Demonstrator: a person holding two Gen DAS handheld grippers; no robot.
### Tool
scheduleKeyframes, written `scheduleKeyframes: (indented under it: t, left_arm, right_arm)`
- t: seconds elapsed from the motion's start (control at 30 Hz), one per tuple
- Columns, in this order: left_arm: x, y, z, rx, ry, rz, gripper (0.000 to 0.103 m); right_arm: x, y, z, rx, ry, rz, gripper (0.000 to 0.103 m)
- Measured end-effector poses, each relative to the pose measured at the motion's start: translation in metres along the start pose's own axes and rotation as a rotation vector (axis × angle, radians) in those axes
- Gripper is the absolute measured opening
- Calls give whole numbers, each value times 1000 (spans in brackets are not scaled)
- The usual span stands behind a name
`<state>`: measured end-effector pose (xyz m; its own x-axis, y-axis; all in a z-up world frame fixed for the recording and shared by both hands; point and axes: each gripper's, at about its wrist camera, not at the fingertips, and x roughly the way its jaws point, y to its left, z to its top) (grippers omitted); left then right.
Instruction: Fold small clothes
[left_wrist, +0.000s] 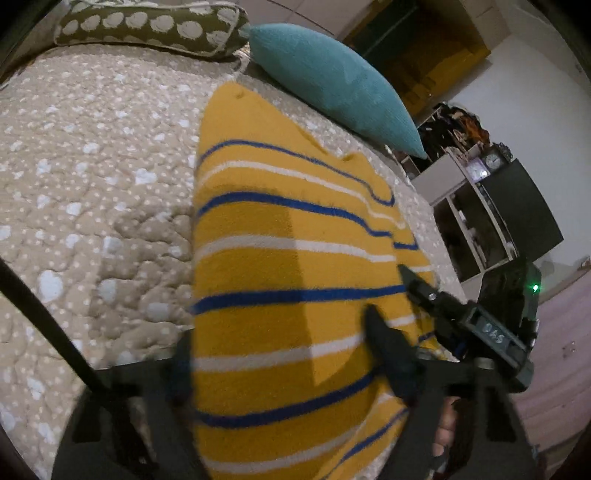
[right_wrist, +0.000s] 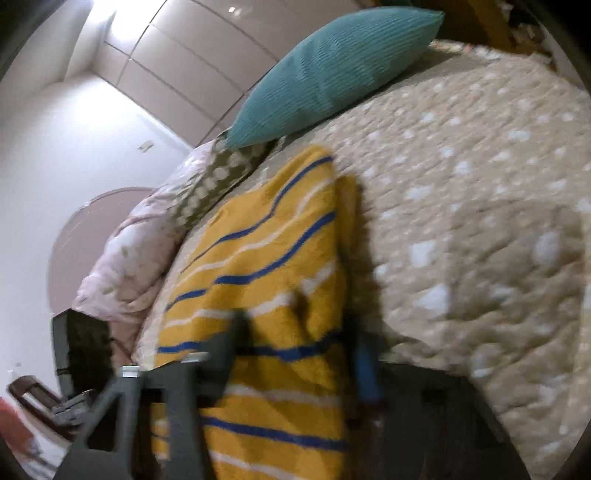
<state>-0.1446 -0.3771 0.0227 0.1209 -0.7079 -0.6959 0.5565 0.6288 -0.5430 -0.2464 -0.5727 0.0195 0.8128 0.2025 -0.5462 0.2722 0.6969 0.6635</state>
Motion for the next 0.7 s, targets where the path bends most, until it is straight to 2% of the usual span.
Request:
scheduleKeyframes:
  t: [0.03, 0.07, 0.27, 0.3, 0.37, 0.4, 0.43, 0.47, 0.5, 0.57, 0.7]
  left_arm:
    - [-6, -1, 3, 4, -3, -4, 48]
    - [-12, -1, 7, 6, -5, -5, 45]
    - [-55, 5, 23, 20, -70, 49, 45]
    - [-57, 11, 23, 11, -65, 59, 46]
    - [-55, 24, 18, -12, -30, 96, 55]
    - [-49, 33, 13, -35, 0, 141, 58]
    - [-45, 39, 9, -51, 16, 161, 68]
    - [-44, 44, 3, -62, 16, 155, 72]
    - [-48, 49, -6, -70, 4, 128, 72]
    - [-56, 50, -17, -70, -7, 122, 75]
    - [-75, 49, -49, -66, -30, 135, 75]
  right_arm:
    - [-3, 4, -1, -14, -9, -7, 35]
    - [-5, 12, -1, -36, -20, -14, 33]
    - [-10, 72, -1, -158, -80, 21, 31]
    - [-8, 76, -3, -169, -80, 25, 31]
    - [1, 73, -10, -148, -54, 28, 31]
    - [9, 67, -15, -122, -29, 15, 34]
    - [17, 59, -19, -100, -4, -6, 38]
    - [23, 47, -27, -66, 21, -21, 42]
    - [22, 39, -31, -32, 23, -7, 49]
    - [10, 26, -34, 34, 12, 29, 50]
    - [-20, 19, -52, 17, -7, -51, 52]
